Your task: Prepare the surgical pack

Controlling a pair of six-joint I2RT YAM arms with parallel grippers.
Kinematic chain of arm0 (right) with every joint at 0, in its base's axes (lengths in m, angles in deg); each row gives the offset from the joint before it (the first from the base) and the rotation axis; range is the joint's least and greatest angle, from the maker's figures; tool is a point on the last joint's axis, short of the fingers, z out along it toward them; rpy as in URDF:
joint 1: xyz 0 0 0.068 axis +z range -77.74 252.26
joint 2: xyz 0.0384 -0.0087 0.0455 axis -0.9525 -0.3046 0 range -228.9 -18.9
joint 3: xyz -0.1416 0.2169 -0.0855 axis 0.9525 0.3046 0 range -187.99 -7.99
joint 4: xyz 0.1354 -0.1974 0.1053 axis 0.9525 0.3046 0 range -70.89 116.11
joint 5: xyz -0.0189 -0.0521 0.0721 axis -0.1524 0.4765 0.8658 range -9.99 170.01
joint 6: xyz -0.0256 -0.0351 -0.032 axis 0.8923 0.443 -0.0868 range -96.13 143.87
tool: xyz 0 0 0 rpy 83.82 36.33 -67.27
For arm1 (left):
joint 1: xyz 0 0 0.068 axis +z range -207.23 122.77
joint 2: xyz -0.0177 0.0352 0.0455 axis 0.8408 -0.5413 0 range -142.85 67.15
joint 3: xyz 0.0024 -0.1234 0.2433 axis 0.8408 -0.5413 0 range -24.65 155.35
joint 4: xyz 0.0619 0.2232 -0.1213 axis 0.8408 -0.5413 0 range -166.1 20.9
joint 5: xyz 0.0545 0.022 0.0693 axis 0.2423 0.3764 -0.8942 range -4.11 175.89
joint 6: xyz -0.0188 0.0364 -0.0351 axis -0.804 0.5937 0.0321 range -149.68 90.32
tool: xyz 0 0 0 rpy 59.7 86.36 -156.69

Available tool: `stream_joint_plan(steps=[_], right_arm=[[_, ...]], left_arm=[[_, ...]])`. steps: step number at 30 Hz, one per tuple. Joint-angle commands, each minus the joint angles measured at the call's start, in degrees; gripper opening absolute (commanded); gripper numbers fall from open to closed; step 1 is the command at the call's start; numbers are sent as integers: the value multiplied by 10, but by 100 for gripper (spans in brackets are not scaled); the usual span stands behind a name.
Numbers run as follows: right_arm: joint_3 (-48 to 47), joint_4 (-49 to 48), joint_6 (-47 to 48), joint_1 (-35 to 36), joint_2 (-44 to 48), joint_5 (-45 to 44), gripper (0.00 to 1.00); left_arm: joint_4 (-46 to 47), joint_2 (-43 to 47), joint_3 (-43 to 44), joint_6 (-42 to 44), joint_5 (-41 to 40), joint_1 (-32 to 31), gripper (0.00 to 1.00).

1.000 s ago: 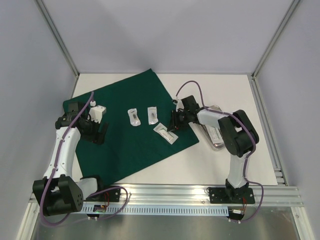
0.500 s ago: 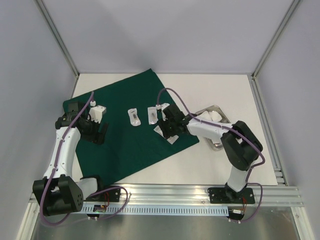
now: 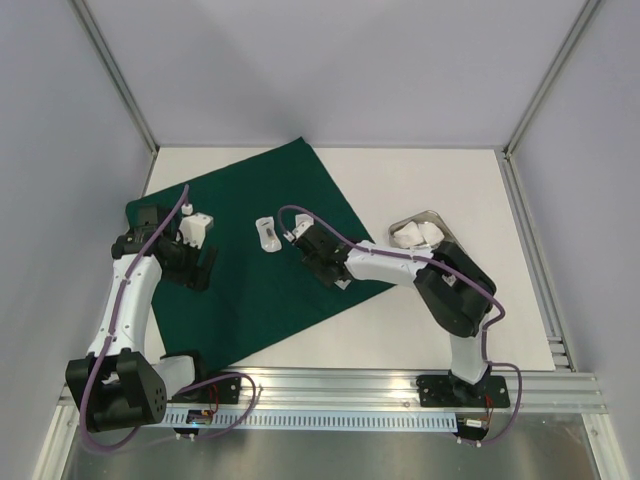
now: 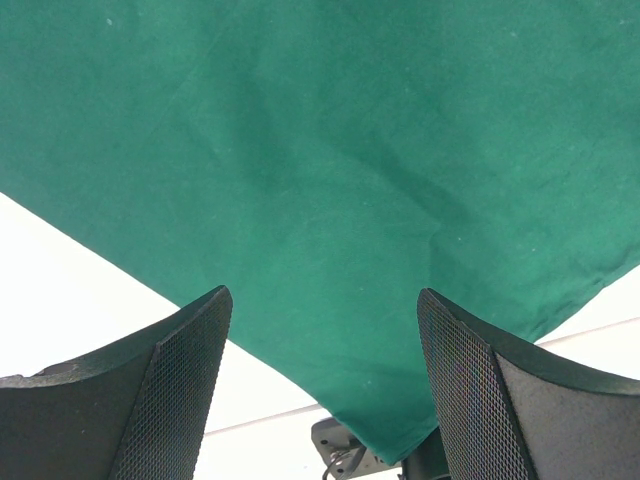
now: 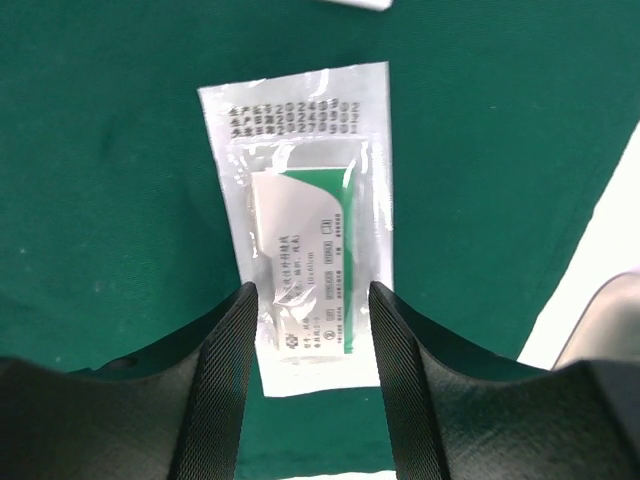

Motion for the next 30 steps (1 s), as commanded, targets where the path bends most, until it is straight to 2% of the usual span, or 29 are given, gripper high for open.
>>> stream_joint_plan(steps=[1, 6, 10, 22, 26, 29, 30], right_arm=[[-21, 0, 17, 9, -6, 11, 50], [-40, 21, 15, 10, -22, -8, 48], [-43, 17, 19, 10, -9, 13, 48], [-55, 42, 44, 10, -31, 19, 52], [-65, 42, 49, 9, -48, -1, 47], [-73, 49, 50, 9, -67, -3, 37], [-73, 52, 50, 10, -69, -6, 30]], left_arm=[[9, 7, -2, 10, 3, 1, 84], [7, 9, -3, 12, 8, 1, 84], [7, 8, -4, 11, 7, 1, 84], [5, 9, -5, 15, 9, 1, 84], [5, 9, -5, 14, 12, 1, 84], [5, 10, -3, 15, 12, 0, 84], [3, 11, -3, 14, 11, 1, 84]])
